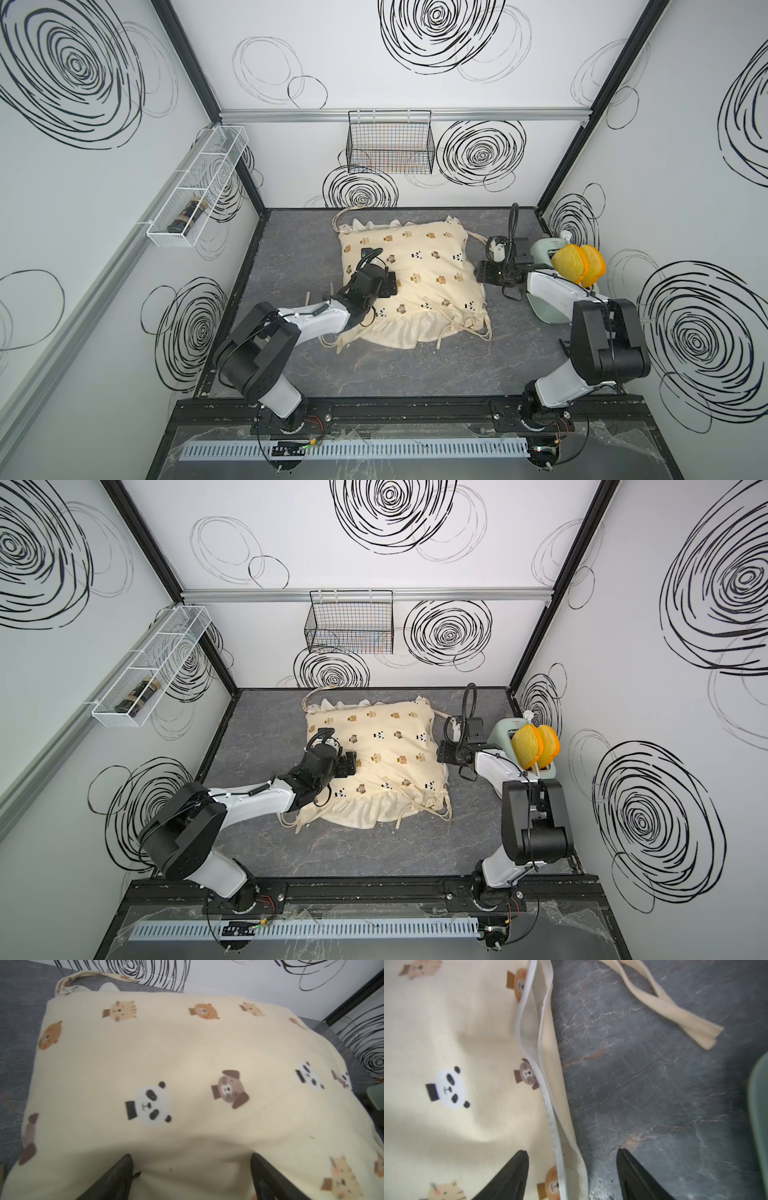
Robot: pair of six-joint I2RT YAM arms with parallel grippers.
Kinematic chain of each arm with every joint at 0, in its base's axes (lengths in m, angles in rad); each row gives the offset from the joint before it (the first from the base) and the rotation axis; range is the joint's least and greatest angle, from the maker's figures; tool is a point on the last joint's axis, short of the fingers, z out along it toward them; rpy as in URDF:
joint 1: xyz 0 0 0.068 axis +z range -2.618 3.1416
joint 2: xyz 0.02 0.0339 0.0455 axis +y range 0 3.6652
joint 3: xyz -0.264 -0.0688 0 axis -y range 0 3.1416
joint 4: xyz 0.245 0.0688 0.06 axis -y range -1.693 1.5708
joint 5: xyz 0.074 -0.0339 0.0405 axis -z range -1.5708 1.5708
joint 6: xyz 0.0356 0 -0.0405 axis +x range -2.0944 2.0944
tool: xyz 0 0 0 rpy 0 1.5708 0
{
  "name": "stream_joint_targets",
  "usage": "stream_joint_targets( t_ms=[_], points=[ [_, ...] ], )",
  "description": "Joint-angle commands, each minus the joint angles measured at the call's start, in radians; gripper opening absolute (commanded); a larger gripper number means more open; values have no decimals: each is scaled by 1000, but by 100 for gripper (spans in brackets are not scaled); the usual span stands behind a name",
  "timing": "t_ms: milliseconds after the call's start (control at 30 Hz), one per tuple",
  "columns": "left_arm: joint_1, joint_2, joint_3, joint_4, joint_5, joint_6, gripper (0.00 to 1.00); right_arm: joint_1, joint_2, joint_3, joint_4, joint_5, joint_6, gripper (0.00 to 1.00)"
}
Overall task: Zip up pillowcases
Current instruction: Adjust the pillowcase at the center of the board.
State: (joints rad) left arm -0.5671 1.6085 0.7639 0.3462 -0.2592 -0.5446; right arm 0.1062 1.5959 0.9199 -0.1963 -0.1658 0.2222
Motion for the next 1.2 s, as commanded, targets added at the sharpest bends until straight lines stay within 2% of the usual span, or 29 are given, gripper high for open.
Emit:
stream_joint_targets(
  t_ms=[0,167,333,400,500,600,667,733,833,933,1000,1100,1167],
  points=[
    [103,84,72,23,90,-73,92,40,49,-5,-50,-82,8,69],
    [240,169,148,9,148,-67,92,151,49,-30,-32,-138,20,65],
    [325,224,227,-23,166,-4,92,305,48,-48,4,-239,69,64],
    [355,197,212,-10,162,20,93,378,35,-70,47,-294,103,64],
    [347,50,128,0,147,48,99,442,-12,-93,83,-305,136,64],
    [220,-166,66,-170,45,80,96,417,-68,-96,47,-259,164,67],
    [67,-331,14,-329,-35,15,96,373,-107,-105,38,-256,196,68],
    [-71,-471,-67,-431,-38,-147,96,332,-132,-127,58,-287,218,68],
    [-197,-647,-234,-456,85,-452,96,279,-135,-143,78,-335,217,69],
    [-330,-779,-390,-393,84,-719,96,256,-132,-142,71,-358,203,69],
    [-411,-809,-474,-287,58,-851,96,254,-132,-141,67,-357,192,70],
    [-484,-739,-577,-43,80,-995,96,249,-133,-144,64,-365,184,70],
    [-533,-635,-595,84,91,-1055,96,248,-140,-146,54,-362,174,70]
  ],
)
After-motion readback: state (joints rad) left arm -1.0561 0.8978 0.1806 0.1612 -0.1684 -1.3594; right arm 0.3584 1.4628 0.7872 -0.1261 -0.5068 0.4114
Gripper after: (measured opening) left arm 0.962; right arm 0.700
